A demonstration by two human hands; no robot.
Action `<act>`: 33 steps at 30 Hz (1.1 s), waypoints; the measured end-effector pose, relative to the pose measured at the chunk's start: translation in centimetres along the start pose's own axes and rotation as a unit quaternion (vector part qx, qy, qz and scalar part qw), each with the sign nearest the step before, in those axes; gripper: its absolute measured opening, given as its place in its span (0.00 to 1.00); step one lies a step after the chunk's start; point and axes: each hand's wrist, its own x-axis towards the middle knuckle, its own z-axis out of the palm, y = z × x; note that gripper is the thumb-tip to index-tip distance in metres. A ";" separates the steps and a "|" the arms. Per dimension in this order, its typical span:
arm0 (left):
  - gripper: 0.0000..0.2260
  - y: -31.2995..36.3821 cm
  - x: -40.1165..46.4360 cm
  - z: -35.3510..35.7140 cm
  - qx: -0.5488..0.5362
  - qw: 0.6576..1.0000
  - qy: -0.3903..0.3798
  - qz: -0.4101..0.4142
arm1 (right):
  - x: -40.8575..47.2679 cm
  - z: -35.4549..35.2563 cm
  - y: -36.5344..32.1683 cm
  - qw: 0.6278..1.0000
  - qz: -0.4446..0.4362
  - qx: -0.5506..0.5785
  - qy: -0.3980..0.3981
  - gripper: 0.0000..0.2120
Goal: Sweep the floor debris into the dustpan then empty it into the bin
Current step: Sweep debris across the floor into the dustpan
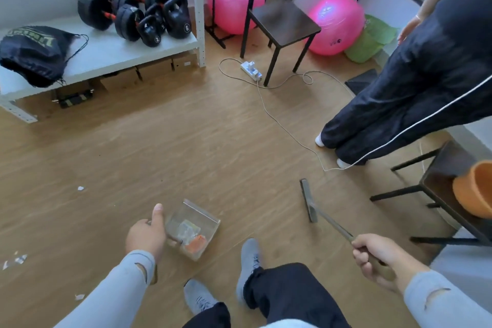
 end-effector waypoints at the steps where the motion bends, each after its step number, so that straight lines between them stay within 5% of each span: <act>1: 0.33 0.6 0.2 0.2 0.009 1.000 -0.006 0.010 | 0.4 -0.2 0.1 1.000 0.008 0.026 -0.001 0.07; 11: 0.38 6.2 3.8 4.6 0.080 0.994 -0.031 0.073 | 9.5 0.0 -9.6 0.986 0.023 0.166 0.010 0.08; 20: 0.32 12.9 6.4 10.3 0.083 0.995 0.002 0.064 | 16.5 8.7 -24.5 0.991 0.021 0.117 -0.057 0.10; 25: 0.26 15.6 7.4 12.1 0.072 0.995 0.014 0.062 | 17.3 14.8 -27.4 0.998 -0.002 0.020 -0.063 0.12; 31: 0.23 16.9 7.8 11.7 0.059 0.997 0.025 0.054 | 13.5 19.1 -23.0 0.969 -0.034 -0.194 -0.149 0.08; 33: 0.23 17.0 7.6 11.6 0.054 0.997 0.025 0.054 | 12.7 18.2 -22.0 0.962 -0.040 -0.221 -0.159 0.26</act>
